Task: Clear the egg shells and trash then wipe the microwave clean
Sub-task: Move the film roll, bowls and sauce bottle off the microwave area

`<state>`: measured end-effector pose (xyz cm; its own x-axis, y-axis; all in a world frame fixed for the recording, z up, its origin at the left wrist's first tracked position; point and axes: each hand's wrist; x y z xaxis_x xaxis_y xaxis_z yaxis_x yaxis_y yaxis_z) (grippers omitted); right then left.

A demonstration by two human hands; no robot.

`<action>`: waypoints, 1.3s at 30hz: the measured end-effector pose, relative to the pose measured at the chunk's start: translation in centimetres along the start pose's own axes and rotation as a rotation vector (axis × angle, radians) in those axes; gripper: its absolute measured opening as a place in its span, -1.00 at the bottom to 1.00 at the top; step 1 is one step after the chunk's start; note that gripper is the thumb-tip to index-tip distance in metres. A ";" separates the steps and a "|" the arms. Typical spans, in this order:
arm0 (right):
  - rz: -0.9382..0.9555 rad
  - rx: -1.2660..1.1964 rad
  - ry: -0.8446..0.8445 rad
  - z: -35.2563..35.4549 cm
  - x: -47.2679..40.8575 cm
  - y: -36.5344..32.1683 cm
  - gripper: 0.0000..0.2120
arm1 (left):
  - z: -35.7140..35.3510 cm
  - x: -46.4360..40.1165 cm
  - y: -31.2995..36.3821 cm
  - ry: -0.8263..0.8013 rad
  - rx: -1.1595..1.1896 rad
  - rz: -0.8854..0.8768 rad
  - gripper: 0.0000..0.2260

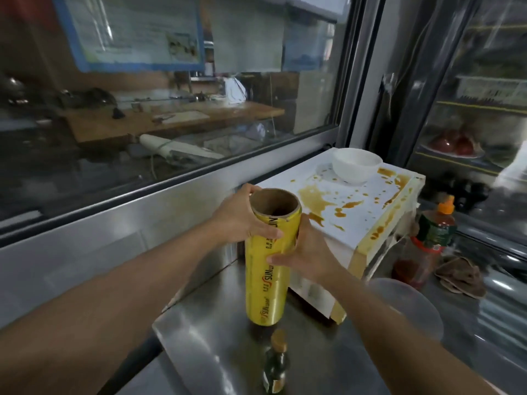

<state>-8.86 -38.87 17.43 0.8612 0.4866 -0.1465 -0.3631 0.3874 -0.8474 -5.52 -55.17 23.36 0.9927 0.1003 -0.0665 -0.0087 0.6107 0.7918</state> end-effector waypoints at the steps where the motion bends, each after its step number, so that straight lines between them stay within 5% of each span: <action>1: -0.003 -0.008 0.005 -0.9 -1.0 0.0 -0.24 | 0.6 -0.4 -0.5 0.008 -0.007 0.013 -0.11; 7: 0.050 -0.018 -0.019 -4.5 -6.0 0.5 -0.28 | 2.7 -3.6 -4.2 0.055 0.005 0.029 -0.26; 13: 0.065 0.003 0.030 -6.2 -9.6 0.9 -0.34 | 2.6 -6.1 -6.7 0.172 0.010 0.100 -0.15; 22: 0.008 0.113 0.080 -6.7 -10.5 1.9 -0.22 | 0.8 -8.0 -8.6 0.322 -0.059 0.121 -0.22; 31: 0.050 0.226 0.161 -6.8 -10.6 2.5 -0.33 | -0.5 -7.5 -8.1 0.450 -0.003 0.136 -0.24; 39: 0.051 0.227 0.142 -6.5 -9.8 2.3 -0.38 | -1.3 -6.4 -8.3 0.396 -0.001 0.209 -0.30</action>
<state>-15.79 -47.80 13.65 0.8752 0.4016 -0.2696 -0.4638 0.5387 -0.7033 -11.99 -59.86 16.43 0.8473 0.5145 -0.1320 -0.2047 0.5457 0.8126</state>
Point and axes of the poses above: each hand's wrist, its own x-axis away from the middle knuckle, its own z-axis out of the back of the hand, y = z × x, and after that the axes turned 2 degrees about -y, right-handed
